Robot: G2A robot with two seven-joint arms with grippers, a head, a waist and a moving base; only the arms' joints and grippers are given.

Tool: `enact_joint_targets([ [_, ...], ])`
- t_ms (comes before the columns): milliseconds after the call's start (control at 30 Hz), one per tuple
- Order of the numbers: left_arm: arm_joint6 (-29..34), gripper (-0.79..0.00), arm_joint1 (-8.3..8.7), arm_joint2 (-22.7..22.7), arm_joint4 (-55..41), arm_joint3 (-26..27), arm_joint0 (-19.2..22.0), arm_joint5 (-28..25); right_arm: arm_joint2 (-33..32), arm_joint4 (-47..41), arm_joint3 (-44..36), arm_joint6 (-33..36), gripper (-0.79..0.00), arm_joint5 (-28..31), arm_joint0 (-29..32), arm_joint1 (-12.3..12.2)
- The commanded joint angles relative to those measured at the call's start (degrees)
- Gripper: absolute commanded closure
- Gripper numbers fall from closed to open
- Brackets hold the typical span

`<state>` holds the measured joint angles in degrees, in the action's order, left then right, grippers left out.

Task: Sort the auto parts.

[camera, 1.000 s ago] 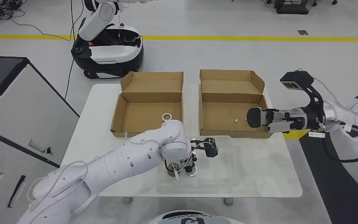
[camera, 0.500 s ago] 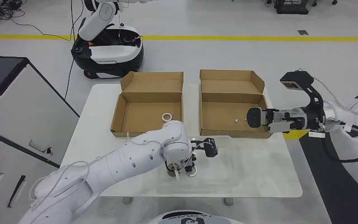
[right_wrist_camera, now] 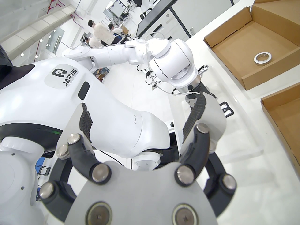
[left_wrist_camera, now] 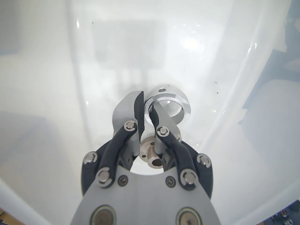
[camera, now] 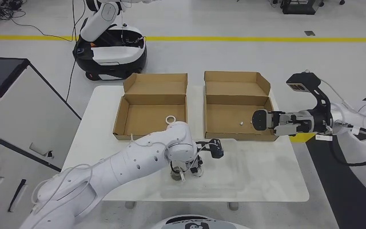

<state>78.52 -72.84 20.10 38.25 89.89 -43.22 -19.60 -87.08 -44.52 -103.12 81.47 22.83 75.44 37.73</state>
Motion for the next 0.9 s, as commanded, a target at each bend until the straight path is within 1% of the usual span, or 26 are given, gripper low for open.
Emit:
enact_joint_targets([
  [0, -0.68, 0.000, 0.28, 0.89, 0.11, 1.00, -0.06, 0.20, 0.00, 0.00, 0.00, 0.00, -0.785, 0.00, 0.00, 0.00],
  [67, -1.38, 0.000, 0.79, 2.34, 0.33, 2.03, -0.11, 0.43, 0.00, 0.00, 0.00, 0.00, -0.785, 0.00, 0.00, 0.00],
  [233, -1.95, 0.000, 2.60, 6.25, 1.27, 6.22, -0.77, -1.68, 0.00, 0.00, 0.00, 0.00, -0.785, 0.00, 0.00, 0.00],
  [333, -2.28, 0.000, 3.86, 8.62, 2.17, 8.76, -1.97, -3.03, 0.00, 0.00, 0.00, 0.00, -0.785, 0.00, 0.00, 0.00],
  [467, -3.18, 0.000, 5.74, 12.22, 3.33, 12.55, -4.40, -5.17, 0.00, 0.00, 0.00, 0.00, -0.785, 0.00, 0.00, 0.00],
  [600, -5.12, 0.000, 7.84, 16.75, 4.07, 16.35, -7.79, -8.14, 0.00, 0.00, 0.00, 0.00, -0.785, 0.00, 0.00, 0.00],
  [800, -9.07, 0.000, 10.68, 24.00, 5.09, 21.05, -12.56, -14.71, 0.00, 0.00, 0.00, 0.00, -0.785, 0.00, 0.00, 0.00],
  [867, -9.23, 0.000, 10.83, 24.39, 5.25, 21.22, -12.76, -15.18, 0.00, 0.00, 0.00, 0.00, -0.785, 0.00, 0.00, 0.00],
])
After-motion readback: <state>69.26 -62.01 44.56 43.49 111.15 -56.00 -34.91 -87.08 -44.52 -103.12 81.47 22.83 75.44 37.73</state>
